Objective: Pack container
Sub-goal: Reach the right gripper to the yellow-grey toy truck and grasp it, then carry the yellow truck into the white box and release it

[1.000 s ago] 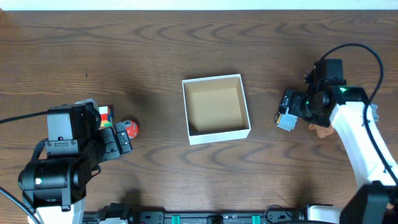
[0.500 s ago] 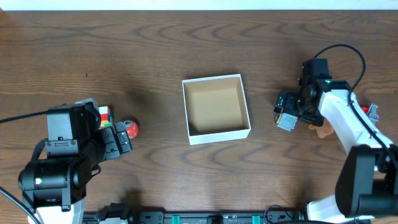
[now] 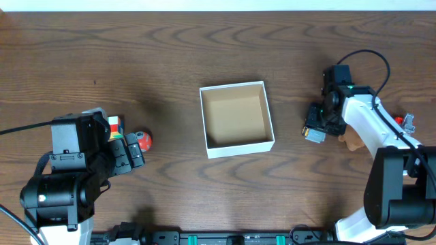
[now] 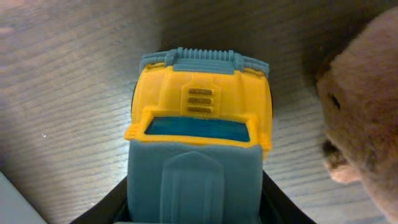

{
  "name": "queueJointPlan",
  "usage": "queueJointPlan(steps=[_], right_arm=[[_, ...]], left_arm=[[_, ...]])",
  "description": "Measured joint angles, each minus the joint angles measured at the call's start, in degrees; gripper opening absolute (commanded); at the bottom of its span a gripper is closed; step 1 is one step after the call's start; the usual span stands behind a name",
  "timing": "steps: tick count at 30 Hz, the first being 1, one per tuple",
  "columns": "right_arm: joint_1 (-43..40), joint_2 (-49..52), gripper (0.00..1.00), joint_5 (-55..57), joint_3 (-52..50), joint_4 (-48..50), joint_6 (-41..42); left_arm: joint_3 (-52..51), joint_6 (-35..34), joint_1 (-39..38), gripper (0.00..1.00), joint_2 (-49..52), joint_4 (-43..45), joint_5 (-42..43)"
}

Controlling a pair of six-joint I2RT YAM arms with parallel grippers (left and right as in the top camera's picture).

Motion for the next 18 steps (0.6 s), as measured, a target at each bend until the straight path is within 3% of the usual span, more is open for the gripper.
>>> queueJointPlan(steps=[2,10,18], right_arm=[[0.33,0.00,0.16,0.09,0.07,-0.04,0.04],[2.21,-1.66,0.01,-0.20,1.16,-3.41,0.04],[8.76,-14.36,0.01,-0.11,13.09,-7.43,-0.92]], left_arm=[[0.00,0.00,0.00,0.98,0.00,0.00,0.00],[0.00,0.00,0.00,0.98,0.00,0.00,0.00],[0.00,0.00,0.00,0.98,0.00,0.00,0.02]])
